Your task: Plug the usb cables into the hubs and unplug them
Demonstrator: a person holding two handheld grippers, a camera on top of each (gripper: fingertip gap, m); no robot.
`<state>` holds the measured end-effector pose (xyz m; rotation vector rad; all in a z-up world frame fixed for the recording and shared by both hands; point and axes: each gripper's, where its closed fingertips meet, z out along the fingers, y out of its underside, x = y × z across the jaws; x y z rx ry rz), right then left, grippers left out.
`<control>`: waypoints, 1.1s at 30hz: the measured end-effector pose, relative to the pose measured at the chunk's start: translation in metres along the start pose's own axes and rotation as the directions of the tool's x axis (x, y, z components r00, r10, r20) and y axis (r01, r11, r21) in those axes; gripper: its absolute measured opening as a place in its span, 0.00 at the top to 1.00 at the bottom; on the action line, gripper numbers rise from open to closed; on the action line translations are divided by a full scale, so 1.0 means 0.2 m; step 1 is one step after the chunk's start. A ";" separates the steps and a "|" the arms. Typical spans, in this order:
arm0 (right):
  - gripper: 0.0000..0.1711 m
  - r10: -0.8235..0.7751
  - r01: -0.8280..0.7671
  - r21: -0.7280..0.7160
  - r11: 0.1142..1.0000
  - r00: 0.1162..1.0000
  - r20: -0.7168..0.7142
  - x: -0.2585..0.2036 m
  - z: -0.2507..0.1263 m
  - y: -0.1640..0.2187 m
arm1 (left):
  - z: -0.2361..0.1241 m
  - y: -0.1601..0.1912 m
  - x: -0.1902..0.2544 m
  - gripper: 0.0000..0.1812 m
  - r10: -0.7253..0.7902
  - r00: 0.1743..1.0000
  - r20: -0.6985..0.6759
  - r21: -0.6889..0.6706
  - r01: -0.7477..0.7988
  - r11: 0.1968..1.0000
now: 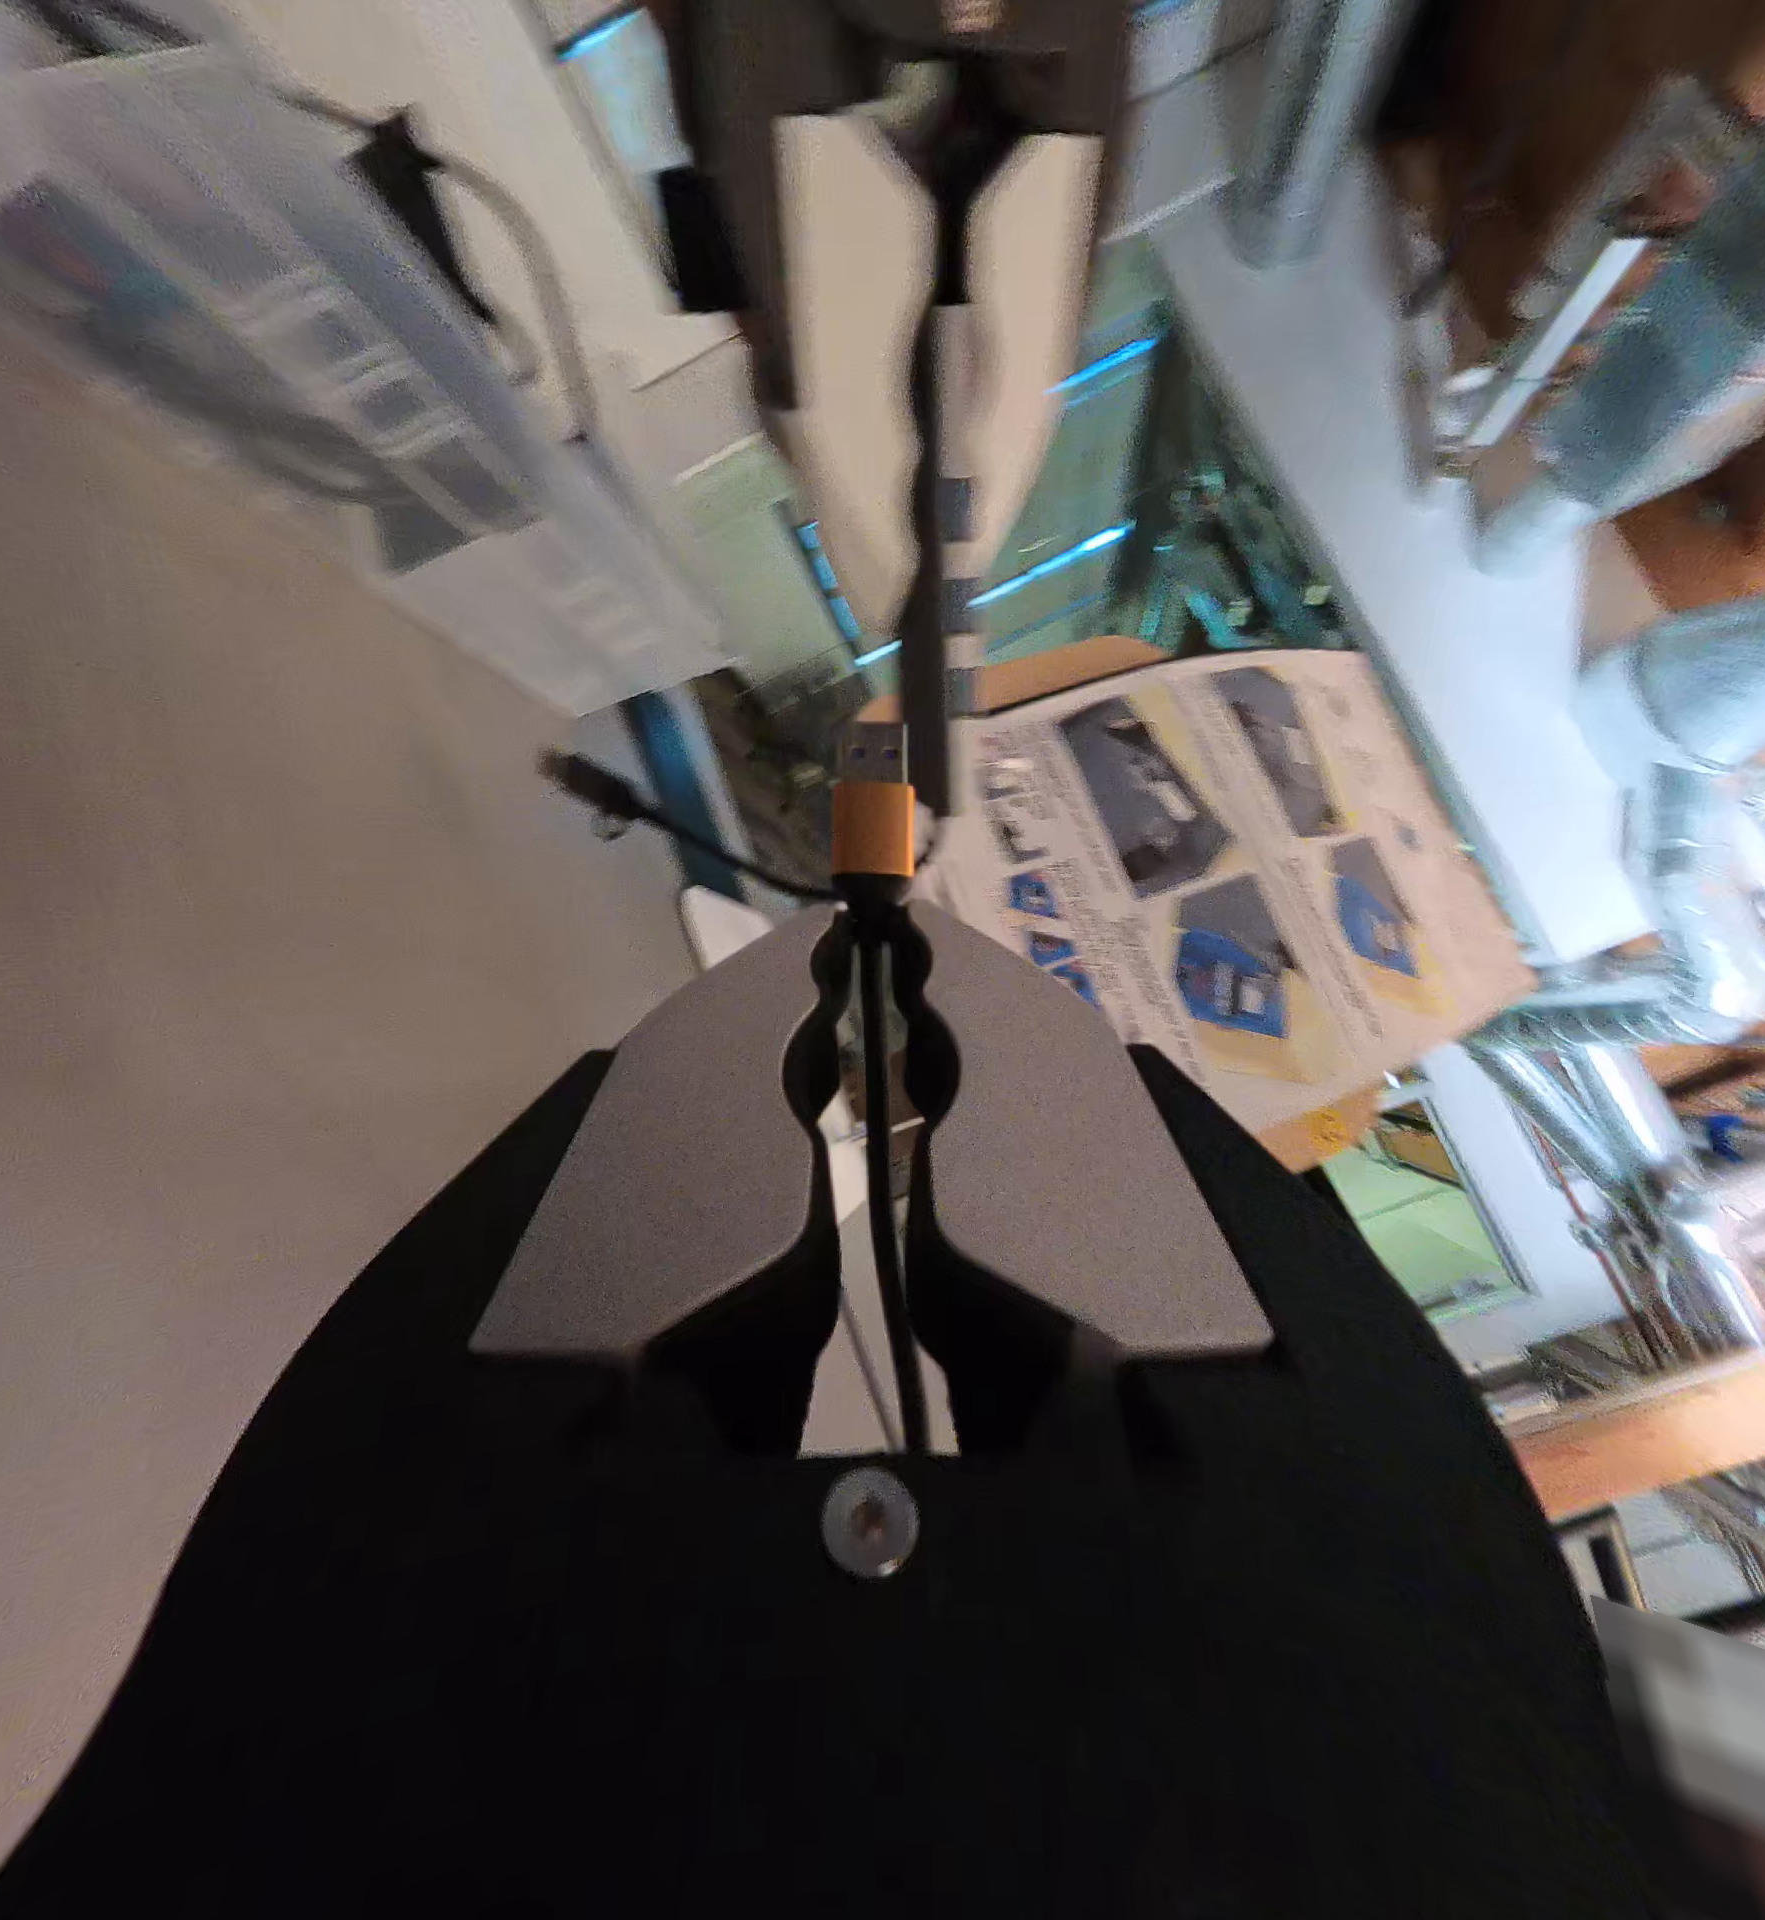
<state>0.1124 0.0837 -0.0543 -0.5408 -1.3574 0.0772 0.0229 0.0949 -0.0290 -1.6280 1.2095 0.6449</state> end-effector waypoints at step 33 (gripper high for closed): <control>0.88 0.764 -0.572 -0.588 0.572 0.112 0.635 -0.68 -0.05 0.03 | 0.05 0.04 0.03 0.91 -0.025 0.999 -0.039 -0.032 0.024 0.999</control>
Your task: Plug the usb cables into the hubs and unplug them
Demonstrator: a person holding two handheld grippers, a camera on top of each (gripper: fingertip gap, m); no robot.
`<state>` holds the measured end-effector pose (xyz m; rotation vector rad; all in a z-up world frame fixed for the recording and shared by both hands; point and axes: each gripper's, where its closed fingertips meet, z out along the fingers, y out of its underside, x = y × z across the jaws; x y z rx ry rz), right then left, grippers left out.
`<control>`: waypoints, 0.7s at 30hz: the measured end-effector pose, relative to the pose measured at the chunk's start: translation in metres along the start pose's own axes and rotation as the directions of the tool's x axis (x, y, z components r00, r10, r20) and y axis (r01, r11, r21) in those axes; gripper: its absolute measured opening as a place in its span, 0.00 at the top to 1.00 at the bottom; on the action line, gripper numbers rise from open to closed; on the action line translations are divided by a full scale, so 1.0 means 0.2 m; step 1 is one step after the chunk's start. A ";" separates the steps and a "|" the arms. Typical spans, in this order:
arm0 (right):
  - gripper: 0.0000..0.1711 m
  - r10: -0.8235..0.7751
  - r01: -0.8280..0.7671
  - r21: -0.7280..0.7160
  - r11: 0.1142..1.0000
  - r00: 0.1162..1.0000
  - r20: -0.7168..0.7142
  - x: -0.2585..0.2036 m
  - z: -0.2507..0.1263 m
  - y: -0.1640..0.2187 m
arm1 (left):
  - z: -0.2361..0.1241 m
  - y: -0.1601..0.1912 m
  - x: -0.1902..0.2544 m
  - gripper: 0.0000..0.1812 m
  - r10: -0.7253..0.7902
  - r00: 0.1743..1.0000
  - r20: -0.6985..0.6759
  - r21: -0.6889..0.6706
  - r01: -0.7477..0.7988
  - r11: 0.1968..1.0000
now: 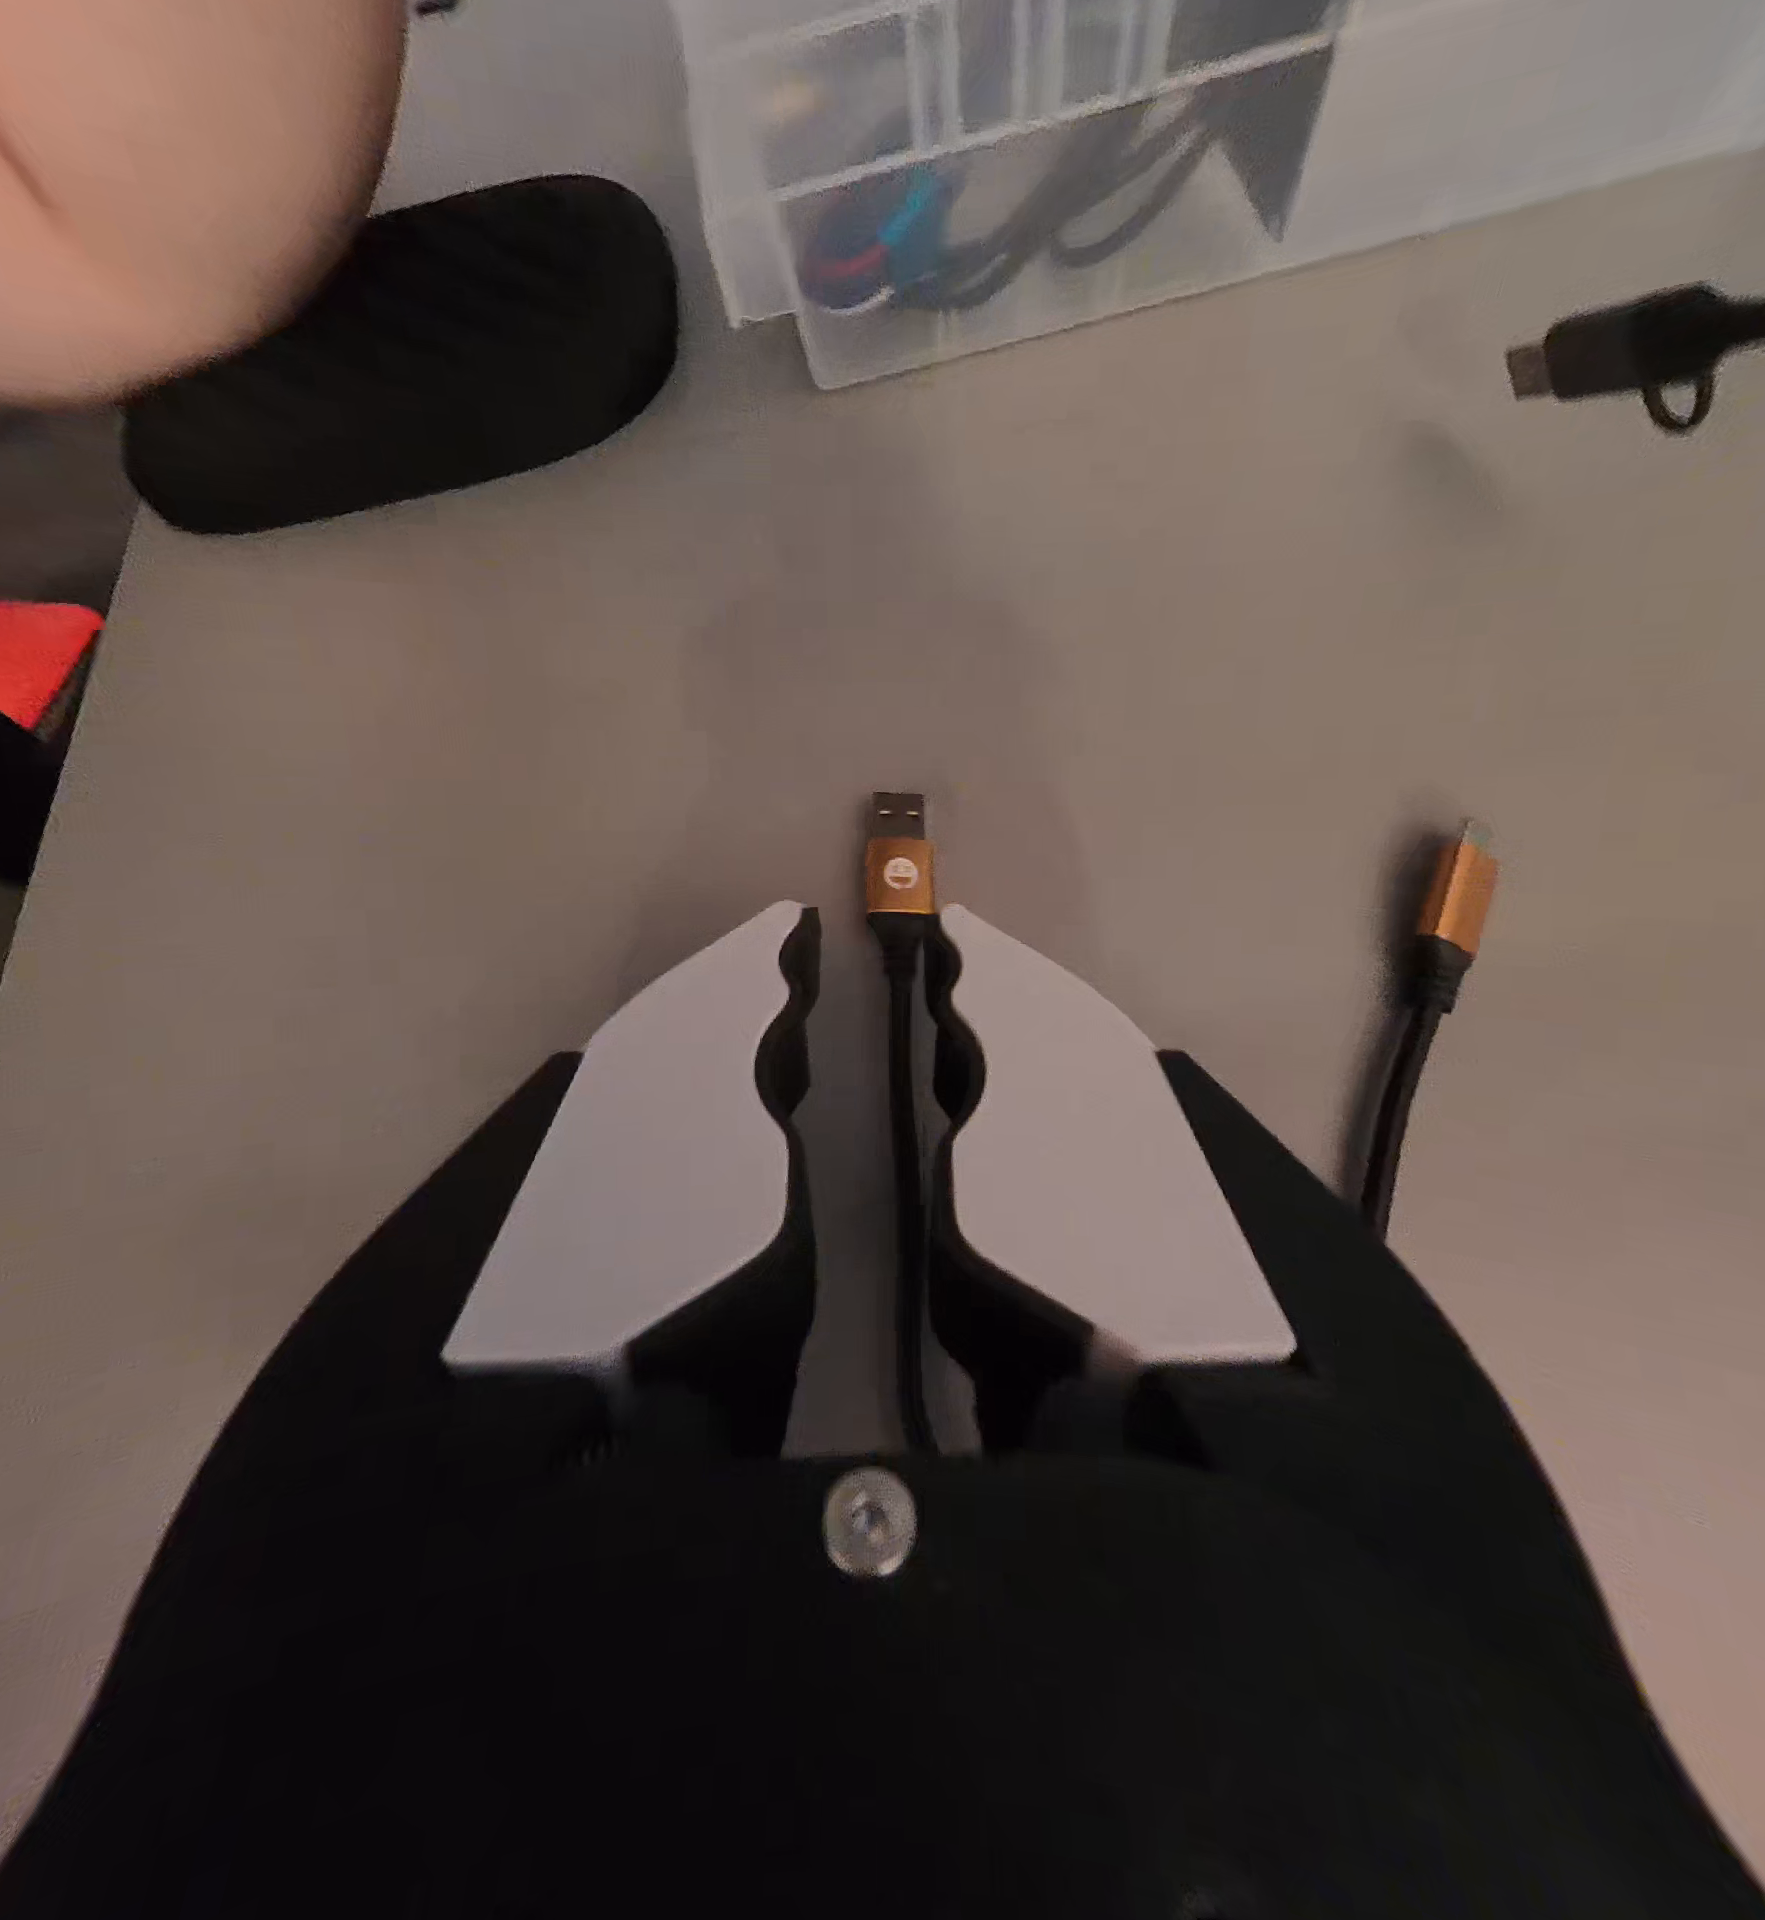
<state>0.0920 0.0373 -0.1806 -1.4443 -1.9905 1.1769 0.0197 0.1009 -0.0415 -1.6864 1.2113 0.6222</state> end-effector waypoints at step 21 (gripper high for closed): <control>0.90 -0.022 0.005 -0.178 0.984 0.995 -0.098 0.05 0.09 0.08 | 0.02 0.00 0.02 0.91 0.010 1.000 -0.012 -0.011 -0.010 1.000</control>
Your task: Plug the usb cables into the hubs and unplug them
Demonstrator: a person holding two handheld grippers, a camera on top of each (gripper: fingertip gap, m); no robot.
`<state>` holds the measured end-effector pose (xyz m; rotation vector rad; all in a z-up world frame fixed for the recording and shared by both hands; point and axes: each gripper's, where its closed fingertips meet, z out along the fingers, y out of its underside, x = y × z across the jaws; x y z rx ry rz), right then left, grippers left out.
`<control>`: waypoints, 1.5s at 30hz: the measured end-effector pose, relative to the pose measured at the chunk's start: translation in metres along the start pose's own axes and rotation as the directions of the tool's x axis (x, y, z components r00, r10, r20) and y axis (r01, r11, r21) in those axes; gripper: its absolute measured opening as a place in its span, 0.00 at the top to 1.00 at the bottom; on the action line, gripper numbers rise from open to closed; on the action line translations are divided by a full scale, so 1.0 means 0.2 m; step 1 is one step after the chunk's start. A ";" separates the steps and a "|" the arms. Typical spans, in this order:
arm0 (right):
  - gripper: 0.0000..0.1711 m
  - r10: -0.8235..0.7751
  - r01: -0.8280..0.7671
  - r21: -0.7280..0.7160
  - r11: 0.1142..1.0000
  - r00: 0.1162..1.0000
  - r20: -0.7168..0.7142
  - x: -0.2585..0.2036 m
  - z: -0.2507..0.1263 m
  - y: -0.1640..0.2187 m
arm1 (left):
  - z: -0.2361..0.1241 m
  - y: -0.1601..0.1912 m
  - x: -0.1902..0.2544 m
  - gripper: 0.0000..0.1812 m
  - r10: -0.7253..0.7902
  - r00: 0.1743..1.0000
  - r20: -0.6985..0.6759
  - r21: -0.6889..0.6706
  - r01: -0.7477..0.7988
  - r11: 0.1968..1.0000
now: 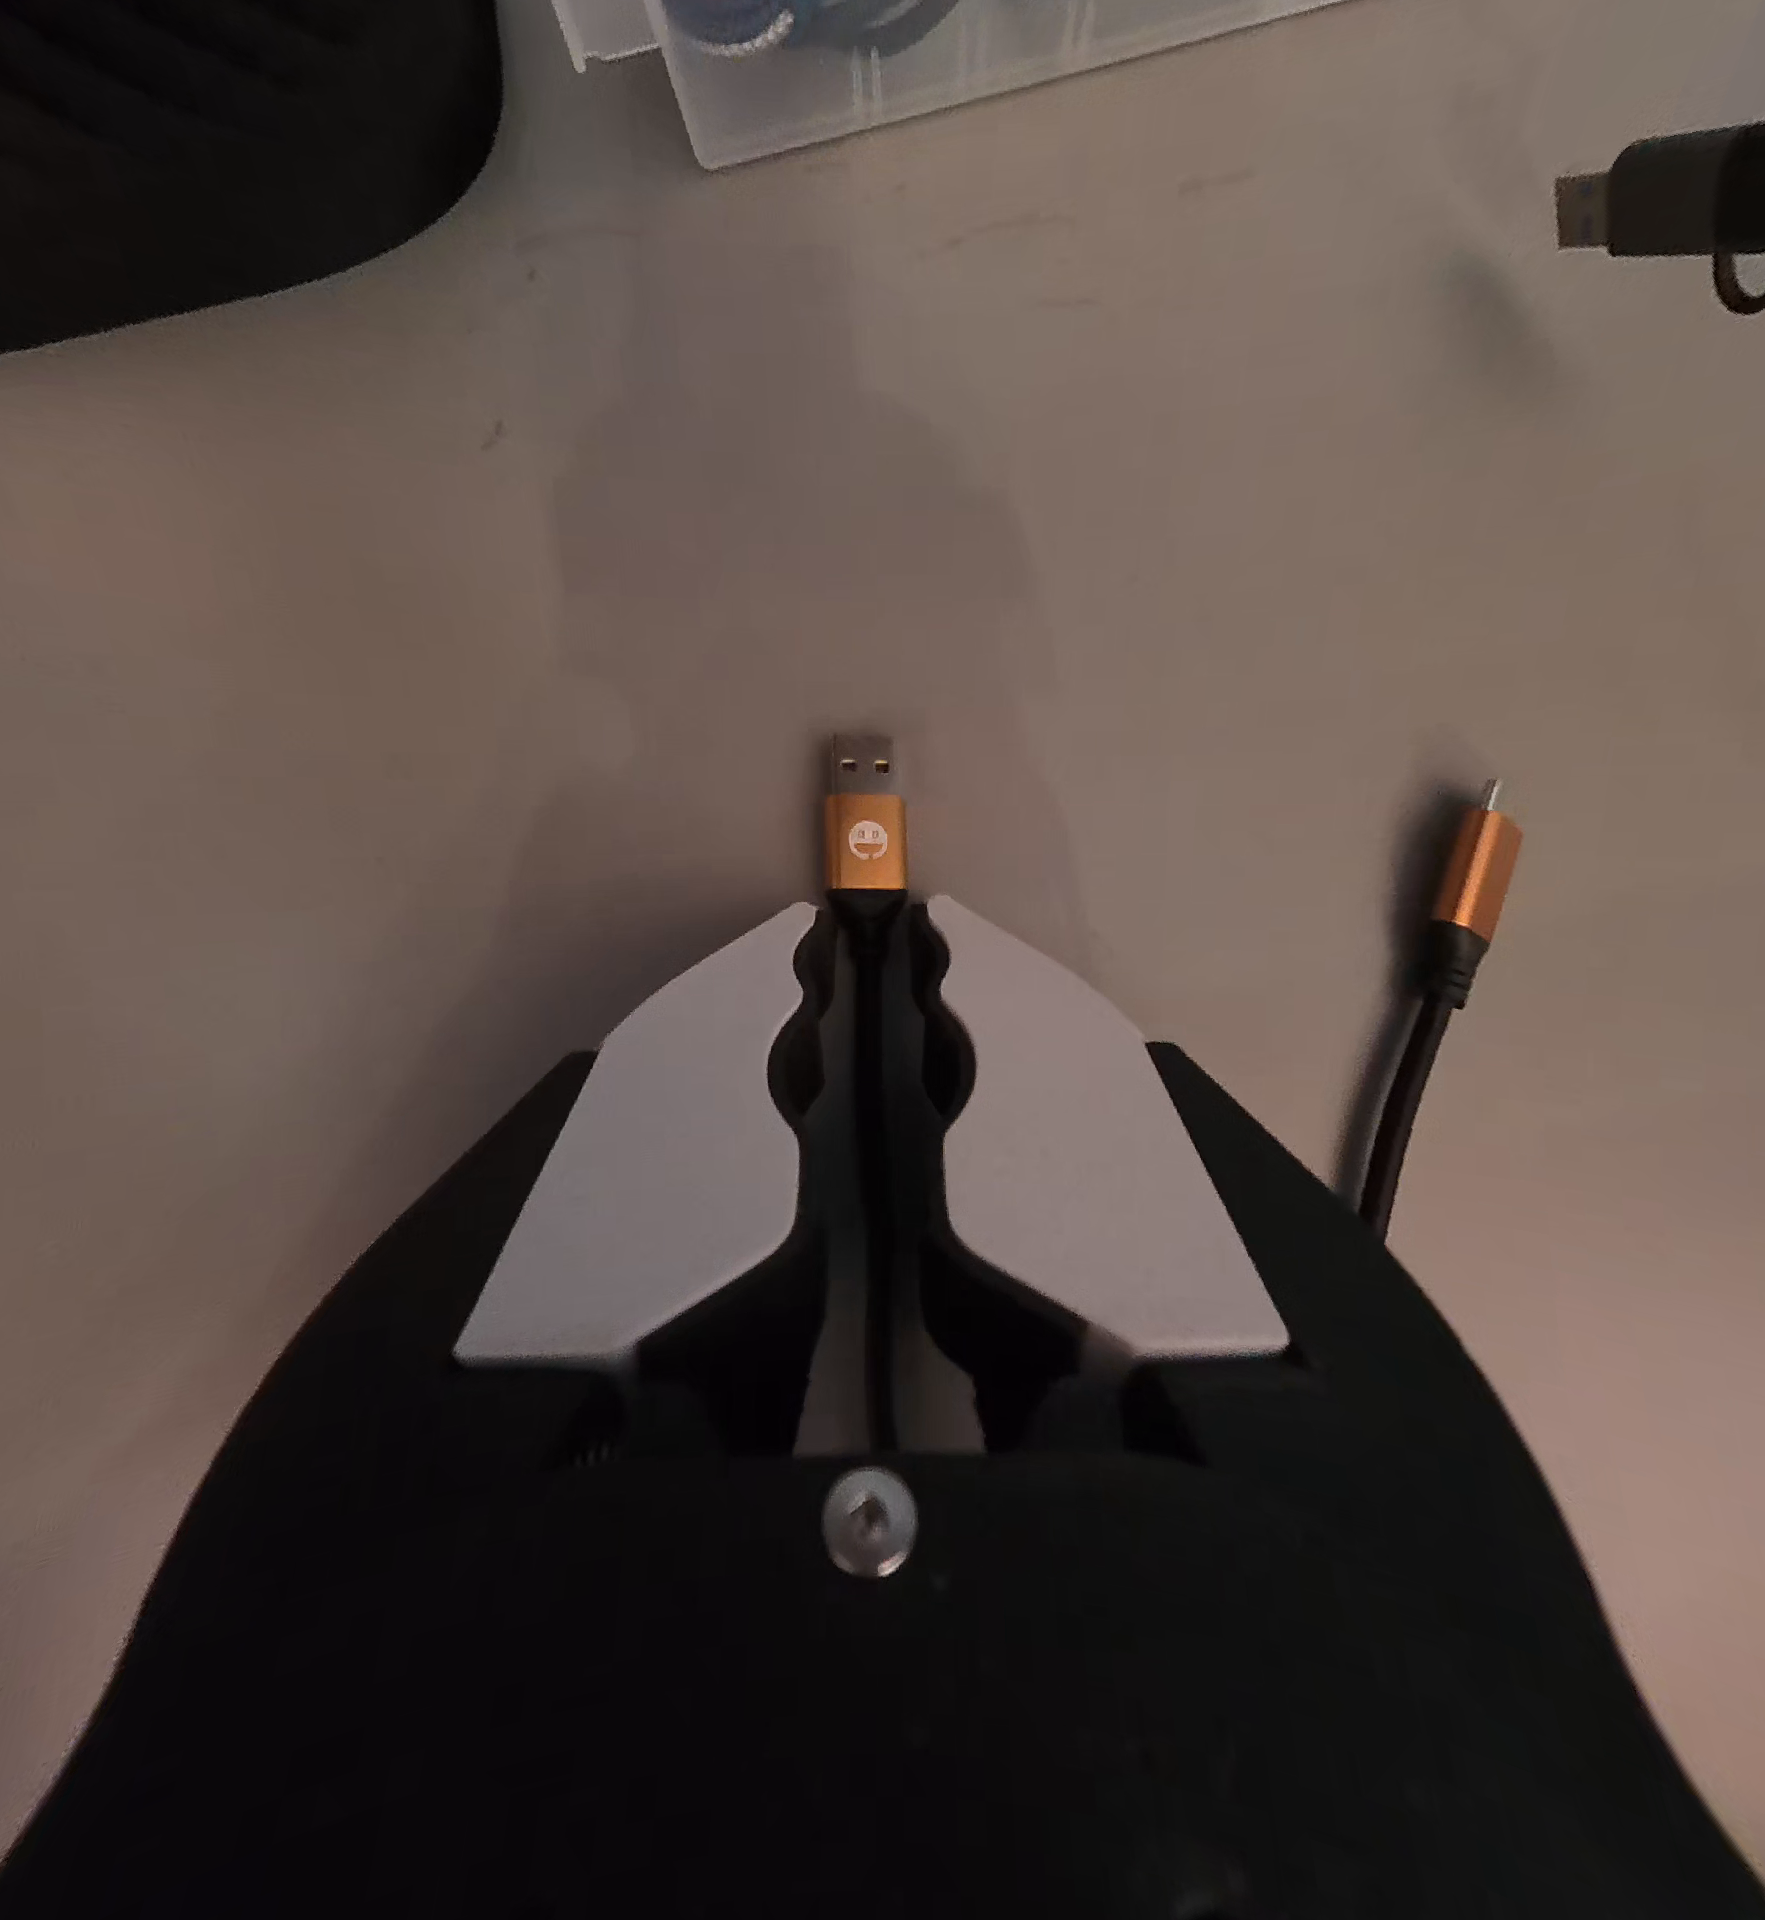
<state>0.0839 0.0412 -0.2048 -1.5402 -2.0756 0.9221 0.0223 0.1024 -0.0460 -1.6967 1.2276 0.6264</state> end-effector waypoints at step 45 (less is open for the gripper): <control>0.95 -0.417 0.226 0.677 0.701 0.899 0.132 -0.23 -1.07 -0.63 | -0.13 -0.12 -0.09 0.91 0.031 0.993 0.116 0.075 -0.040 0.996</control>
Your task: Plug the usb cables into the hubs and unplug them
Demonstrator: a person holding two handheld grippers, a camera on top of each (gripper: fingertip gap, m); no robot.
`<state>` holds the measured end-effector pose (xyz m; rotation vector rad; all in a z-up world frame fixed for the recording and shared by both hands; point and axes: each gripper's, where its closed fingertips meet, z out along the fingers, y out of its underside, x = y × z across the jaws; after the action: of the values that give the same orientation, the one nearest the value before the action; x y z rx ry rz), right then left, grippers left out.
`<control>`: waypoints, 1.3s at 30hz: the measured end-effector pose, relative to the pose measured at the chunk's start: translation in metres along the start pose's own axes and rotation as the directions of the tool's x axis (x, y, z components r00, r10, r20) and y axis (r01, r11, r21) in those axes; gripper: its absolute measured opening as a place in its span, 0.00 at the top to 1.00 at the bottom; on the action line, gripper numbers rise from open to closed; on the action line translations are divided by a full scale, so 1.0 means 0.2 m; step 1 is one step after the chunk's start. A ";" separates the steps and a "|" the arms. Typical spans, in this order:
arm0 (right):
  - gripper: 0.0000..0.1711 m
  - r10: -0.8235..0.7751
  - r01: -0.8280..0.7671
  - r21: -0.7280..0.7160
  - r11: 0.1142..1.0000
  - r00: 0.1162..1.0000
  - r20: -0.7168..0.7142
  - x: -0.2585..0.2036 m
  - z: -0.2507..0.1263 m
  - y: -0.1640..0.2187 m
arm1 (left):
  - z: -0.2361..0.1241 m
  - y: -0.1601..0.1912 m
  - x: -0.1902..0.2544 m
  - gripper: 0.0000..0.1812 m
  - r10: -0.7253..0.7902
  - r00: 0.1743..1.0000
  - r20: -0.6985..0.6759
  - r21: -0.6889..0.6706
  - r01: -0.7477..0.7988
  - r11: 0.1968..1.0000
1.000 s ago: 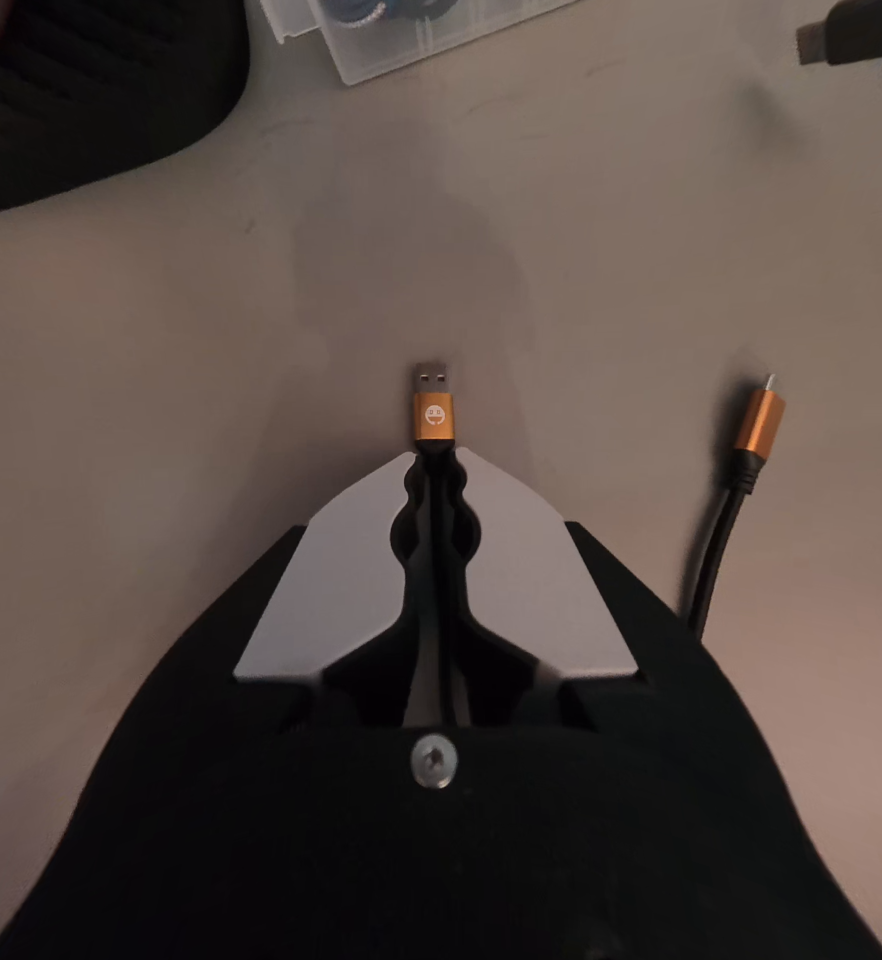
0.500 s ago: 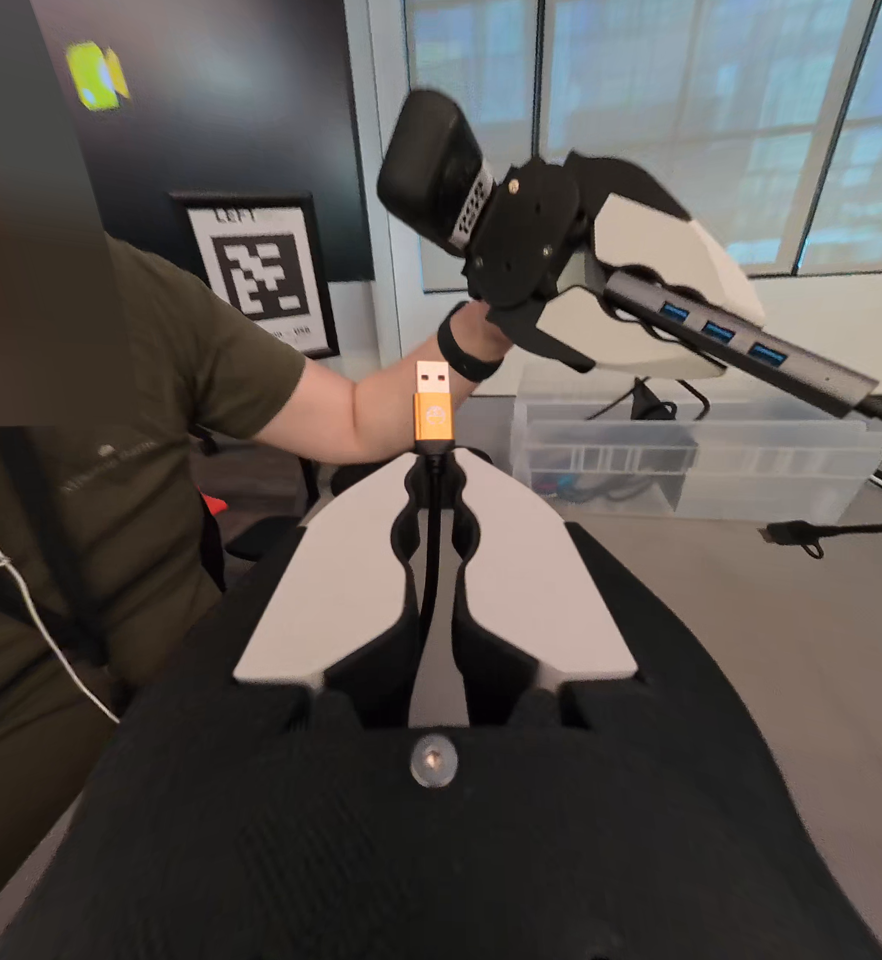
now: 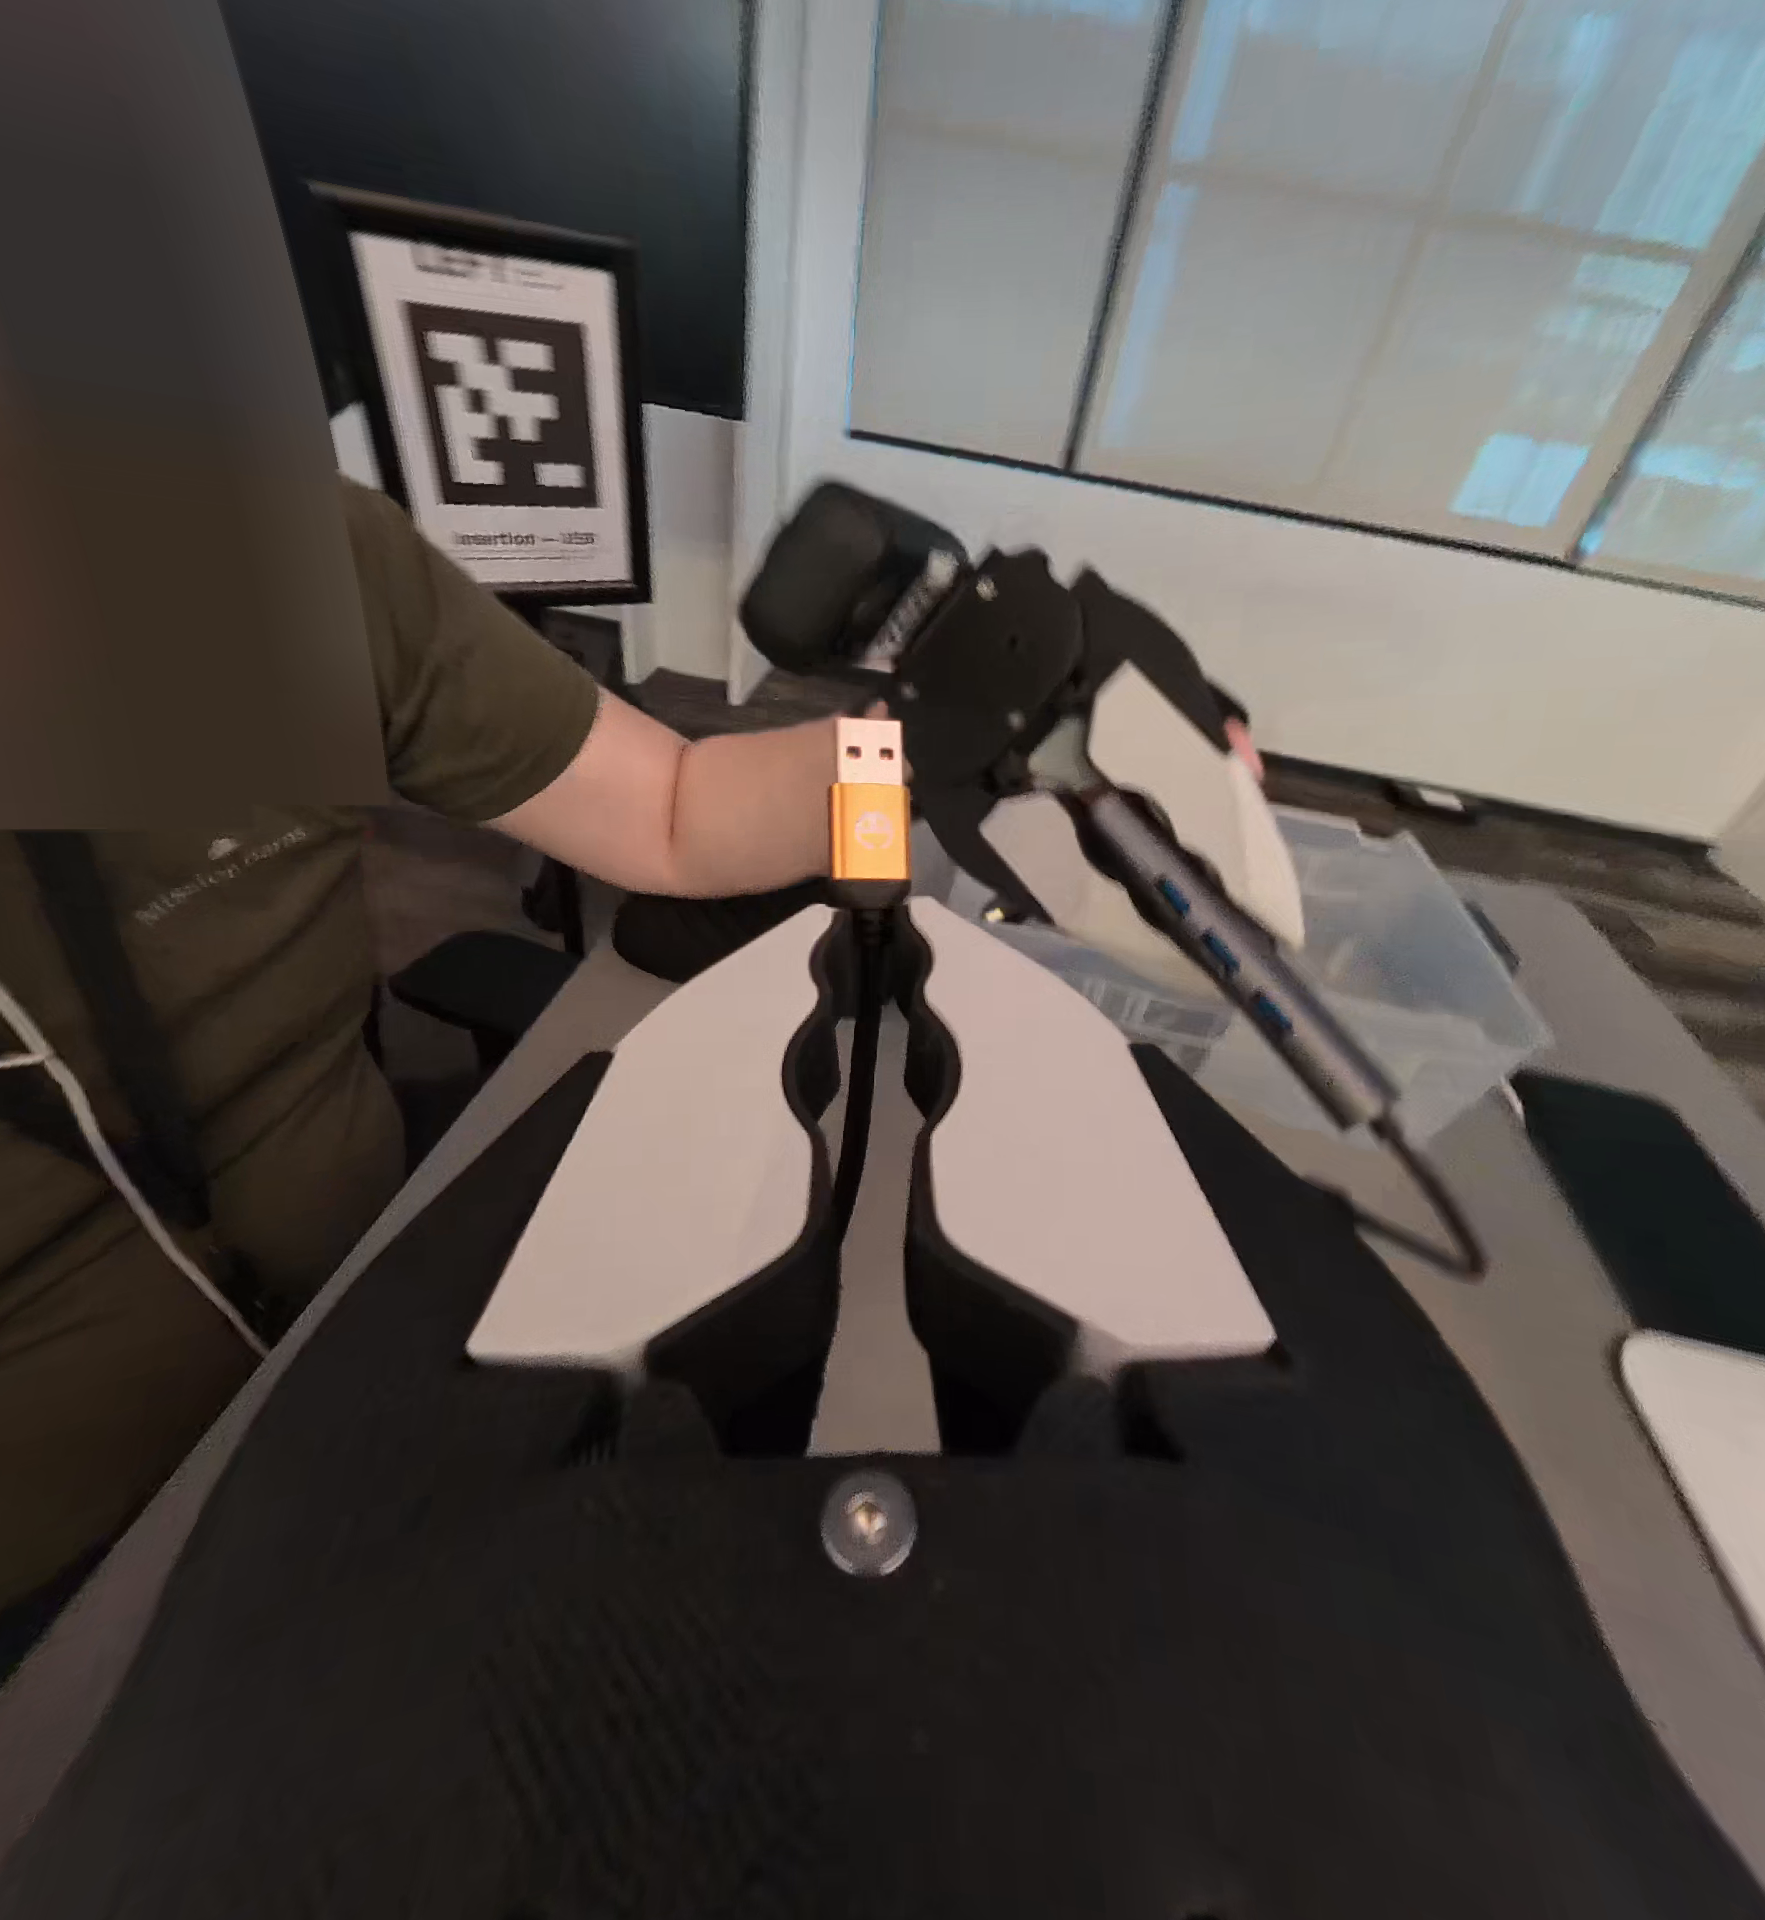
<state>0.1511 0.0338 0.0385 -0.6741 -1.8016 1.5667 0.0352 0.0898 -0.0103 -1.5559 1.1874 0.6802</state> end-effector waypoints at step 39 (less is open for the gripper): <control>0.95 0.003 -0.326 -0.587 0.741 0.875 -0.483 0.37 0.01 0.36 | 0.09 0.07 -0.02 0.91 0.208 0.960 0.187 -0.280 -0.151 0.948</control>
<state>0.0979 0.0979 -0.0217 -1.4442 -1.9288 0.7151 0.0235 0.1077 -0.0184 -1.5537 1.1182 1.1389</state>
